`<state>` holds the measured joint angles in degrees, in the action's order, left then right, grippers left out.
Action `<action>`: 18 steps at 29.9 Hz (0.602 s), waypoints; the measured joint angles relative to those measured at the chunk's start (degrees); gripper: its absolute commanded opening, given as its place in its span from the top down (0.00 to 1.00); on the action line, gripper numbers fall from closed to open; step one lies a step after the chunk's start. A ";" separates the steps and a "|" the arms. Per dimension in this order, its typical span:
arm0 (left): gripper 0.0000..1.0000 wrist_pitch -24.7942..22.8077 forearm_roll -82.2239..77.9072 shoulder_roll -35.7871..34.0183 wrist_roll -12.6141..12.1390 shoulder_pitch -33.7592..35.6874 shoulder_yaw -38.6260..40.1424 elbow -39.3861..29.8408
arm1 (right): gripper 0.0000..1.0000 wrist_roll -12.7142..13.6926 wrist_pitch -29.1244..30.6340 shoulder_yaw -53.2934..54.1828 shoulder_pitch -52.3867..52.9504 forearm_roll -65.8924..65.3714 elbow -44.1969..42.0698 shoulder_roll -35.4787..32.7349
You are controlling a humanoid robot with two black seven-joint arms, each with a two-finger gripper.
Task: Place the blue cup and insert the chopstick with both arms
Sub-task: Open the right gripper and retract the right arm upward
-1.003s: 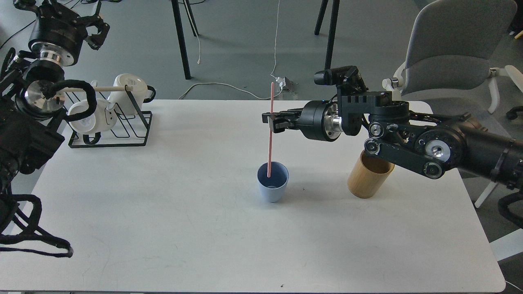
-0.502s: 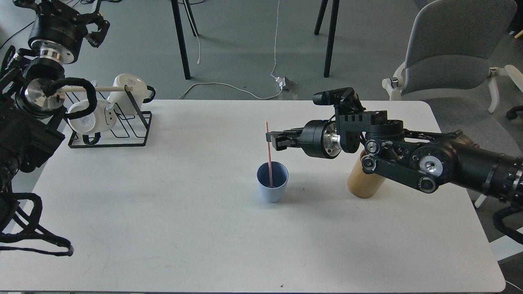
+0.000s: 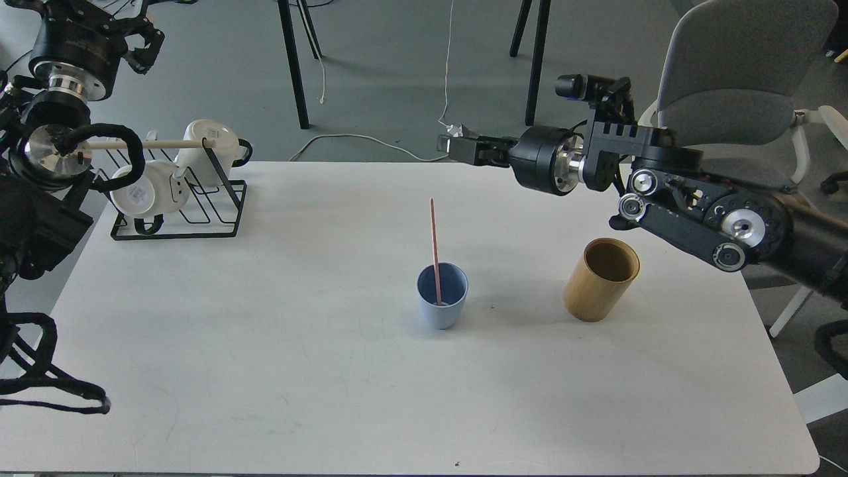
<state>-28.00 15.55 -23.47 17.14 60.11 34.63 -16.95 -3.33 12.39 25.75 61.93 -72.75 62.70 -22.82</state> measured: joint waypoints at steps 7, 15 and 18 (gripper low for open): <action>0.01 -0.01 0.00 0.55 -0.05 -0.30 -0.28 0.04 | 0.00 -0.56 -0.22 11.50 -3.02 23.11 -6.36 -3.73; 0.01 -0.01 0.09 1.96 -0.18 -0.11 0.02 -0.08 | 0.00 -5.63 0.16 17.14 -5.10 50.68 -17.46 -4.56; 0.01 -0.01 0.08 2.76 -0.18 0.01 -0.16 -0.12 | 0.00 -5.95 0.21 18.63 -5.79 58.48 -20.67 -4.50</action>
<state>-28.00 15.63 -20.71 16.96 60.12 34.47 -17.06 -9.29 12.60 44.38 56.14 -14.27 42.04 -27.33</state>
